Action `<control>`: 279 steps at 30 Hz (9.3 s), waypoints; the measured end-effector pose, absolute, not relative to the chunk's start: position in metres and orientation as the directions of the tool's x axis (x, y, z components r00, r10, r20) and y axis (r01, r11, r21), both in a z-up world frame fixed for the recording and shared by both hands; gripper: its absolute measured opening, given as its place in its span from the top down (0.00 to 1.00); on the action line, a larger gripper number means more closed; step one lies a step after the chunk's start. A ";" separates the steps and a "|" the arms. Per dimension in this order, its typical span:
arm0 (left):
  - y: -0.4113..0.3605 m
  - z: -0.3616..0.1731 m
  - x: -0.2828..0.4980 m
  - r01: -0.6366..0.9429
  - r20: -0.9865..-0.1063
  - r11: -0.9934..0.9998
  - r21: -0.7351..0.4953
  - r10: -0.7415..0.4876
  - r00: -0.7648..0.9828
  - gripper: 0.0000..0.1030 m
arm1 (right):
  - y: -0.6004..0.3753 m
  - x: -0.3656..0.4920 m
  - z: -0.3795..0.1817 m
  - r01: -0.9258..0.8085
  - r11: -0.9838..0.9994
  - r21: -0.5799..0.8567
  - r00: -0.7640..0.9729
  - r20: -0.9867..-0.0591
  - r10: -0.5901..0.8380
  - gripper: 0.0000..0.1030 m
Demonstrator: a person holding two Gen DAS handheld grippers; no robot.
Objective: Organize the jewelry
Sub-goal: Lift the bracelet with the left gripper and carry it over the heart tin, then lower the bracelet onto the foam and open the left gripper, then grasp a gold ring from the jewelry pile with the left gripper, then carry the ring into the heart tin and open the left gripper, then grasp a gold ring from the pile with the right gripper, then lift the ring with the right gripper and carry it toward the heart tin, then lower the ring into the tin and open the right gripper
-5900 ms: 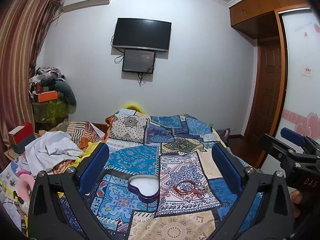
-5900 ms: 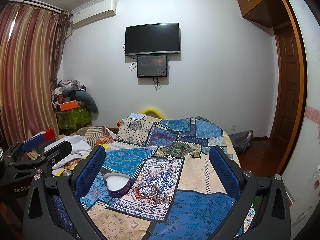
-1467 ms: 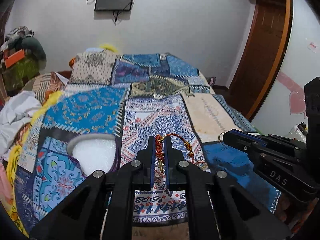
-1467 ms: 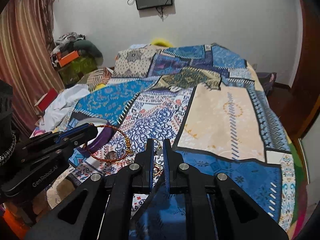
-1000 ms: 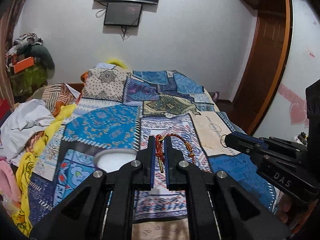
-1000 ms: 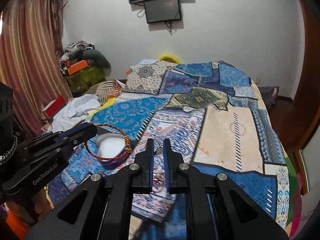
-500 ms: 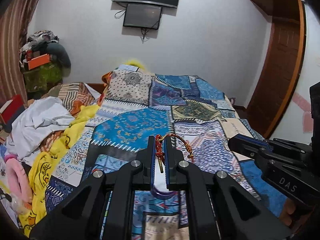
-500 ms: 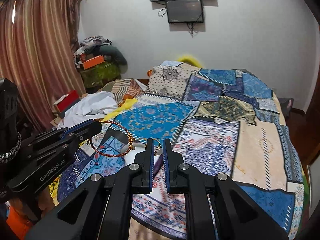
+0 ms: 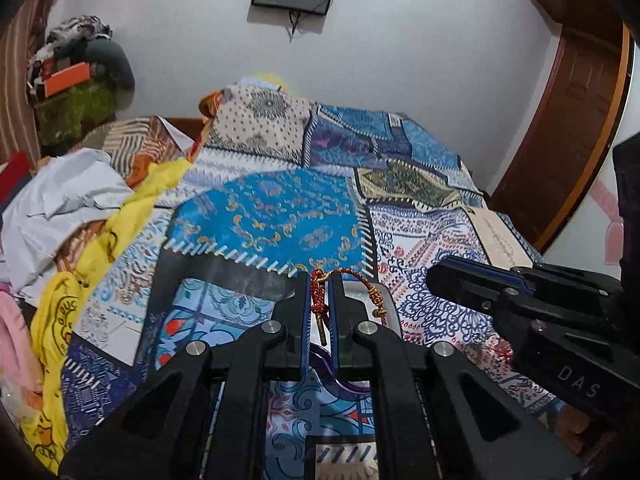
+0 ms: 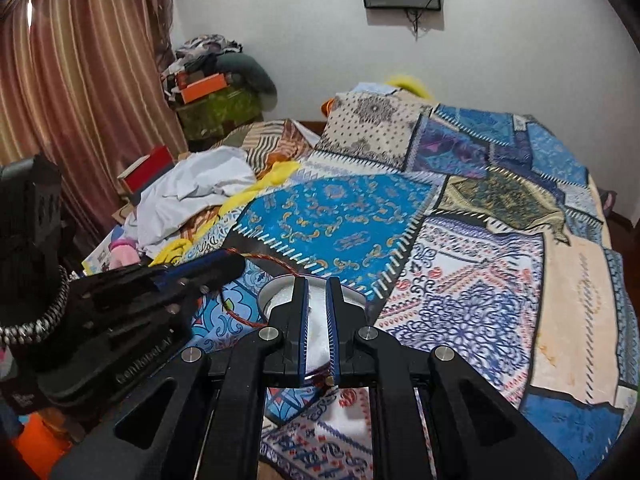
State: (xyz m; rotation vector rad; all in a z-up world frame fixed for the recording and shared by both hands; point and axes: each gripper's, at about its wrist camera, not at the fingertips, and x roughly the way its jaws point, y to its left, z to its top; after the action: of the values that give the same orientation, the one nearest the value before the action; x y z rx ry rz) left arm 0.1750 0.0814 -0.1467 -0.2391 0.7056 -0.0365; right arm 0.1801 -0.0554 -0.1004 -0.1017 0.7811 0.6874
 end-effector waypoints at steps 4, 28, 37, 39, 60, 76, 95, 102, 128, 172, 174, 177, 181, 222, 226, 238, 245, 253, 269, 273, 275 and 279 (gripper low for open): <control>0.079 -0.157 0.185 -0.041 -0.657 0.973 -0.228 -0.122 0.744 0.94 | -0.052 0.185 -0.107 -0.604 0.778 0.172 0.487 -0.693 0.531 0.92; 0.024 -0.161 0.156 0.097 -0.728 0.985 -0.143 -0.171 0.664 0.71 | -0.121 0.168 -0.105 -0.507 0.858 0.085 0.542 -0.742 0.394 0.86; 0.010 -0.181 0.151 0.105 -0.759 0.962 -0.253 -0.265 0.595 0.74 | -0.168 0.162 -0.110 -0.424 0.902 0.074 0.568 -0.755 0.329 0.75; 0.009 -0.187 0.155 0.085 -0.769 0.959 -0.270 -0.268 0.580 0.76 | -0.175 0.160 -0.112 -0.411 0.908 0.077 0.567 -0.758 0.321 0.75; 0.006 -0.215 0.204 0.014 -0.829 0.980 -0.200 -0.177 0.531 0.77 | -0.216 0.159 -0.125 -0.376 0.920 0.109 0.562 -0.762 0.320 0.74; -0.003 -0.206 0.198 0.042 -0.814 0.985 -0.166 -0.161 0.559 0.93 | -0.222 0.147 -0.129 -0.381 0.917 0.119 0.540 -0.776 0.325 0.73; 0.053 -0.171 0.194 -0.084 -0.748 0.992 -0.092 -0.013 0.663 0.92 | -0.194 0.156 -0.144 -0.419 0.900 0.120 0.511 -0.788 0.343 0.73; 0.051 -0.177 0.197 -0.083 -0.765 0.993 -0.082 -0.009 0.644 0.92 | -0.186 0.150 -0.150 -0.439 0.897 0.062 0.540 -0.779 0.318 0.75; -0.048 -0.170 0.176 0.147 -0.795 0.982 -0.122 -0.185 0.578 0.59 | -0.219 0.146 -0.128 -0.365 0.922 0.129 0.608 -0.718 0.340 0.92; -0.040 -0.158 0.166 0.144 -0.747 0.980 -0.138 -0.198 0.635 0.81 | -0.200 0.182 -0.150 -0.409 0.912 0.037 0.543 -0.793 0.276 0.73; -0.039 -0.159 0.167 0.142 -0.748 0.980 -0.141 -0.199 0.633 0.81 | -0.199 0.181 -0.150 -0.420 0.907 0.029 0.544 -0.792 0.277 0.73; -0.039 -0.160 0.168 0.141 -0.748 0.980 -0.143 -0.201 0.633 0.81 | -0.200 0.179 -0.150 -0.427 0.904 0.034 0.544 -0.788 0.287 0.82; -0.039 -0.156 0.166 0.142 -0.741 0.980 -0.143 -0.201 0.641 0.81 | -0.200 0.178 -0.148 -0.418 0.908 0.035 0.551 -0.785 0.283 0.83; 0.075 -0.101 0.129 -0.047 -0.603 0.989 -0.137 -0.046 0.797 0.81 | -0.070 0.154 -0.052 -0.599 0.793 0.109 0.615 -0.572 0.543 0.83; 0.085 -0.109 0.136 -0.055 -0.611 0.988 -0.146 -0.047 0.790 0.81 | -0.060 0.162 -0.059 -0.601 0.791 0.118 0.600 -0.587 0.543 0.83; 0.085 -0.151 0.176 -0.015 -0.668 0.983 -0.184 -0.114 0.736 0.81 | -0.044 0.194 -0.093 -0.592 0.792 0.150 0.527 -0.671 0.521 0.83; 0.078 -0.174 0.193 0.019 -0.703 0.980 -0.196 -0.154 0.695 0.81 | -0.034 0.209 -0.114 -0.590 0.787 0.181 0.463 -0.723 0.513 0.83; 0.080 -0.178 0.197 0.009 -0.713 0.976 -0.216 -0.164 0.681 0.81 | -0.030 0.214 -0.122 -0.590 0.773 0.234 0.398 -0.748 0.531 0.82; 0.073 -0.129 0.170 -0.004 -0.661 0.984 -0.175 -0.115 0.742 0.80 | -0.070 0.189 -0.078 -0.553 0.814 0.177 0.530 -0.680 0.508 0.79; 0.063 -0.113 0.158 0.008 -0.638 0.987 -0.163 -0.112 0.762 0.78 | -0.087 0.179 -0.067 -0.529 0.837 0.144 0.576 -0.662 0.478 0.79; 0.058 -0.106 0.153 0.013 -0.628 0.988 -0.156 -0.109 0.770 0.74 | -0.098 0.171 -0.063 -0.513 0.849 0.127 0.602 -0.652 0.461 0.79; 0.047 -0.096 0.146 0.026 -0.619 0.989 -0.149 -0.113 0.777 0.72 | -0.116 0.162 -0.055 -0.486 0.869 0.092 0.640 -0.639 0.426 0.79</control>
State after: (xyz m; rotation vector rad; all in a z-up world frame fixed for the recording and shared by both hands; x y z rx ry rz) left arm 0.1458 0.0469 -0.0963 -0.1348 0.6765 -0.0755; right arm 0.1617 -0.1161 -0.0549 -0.0913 0.7043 0.5211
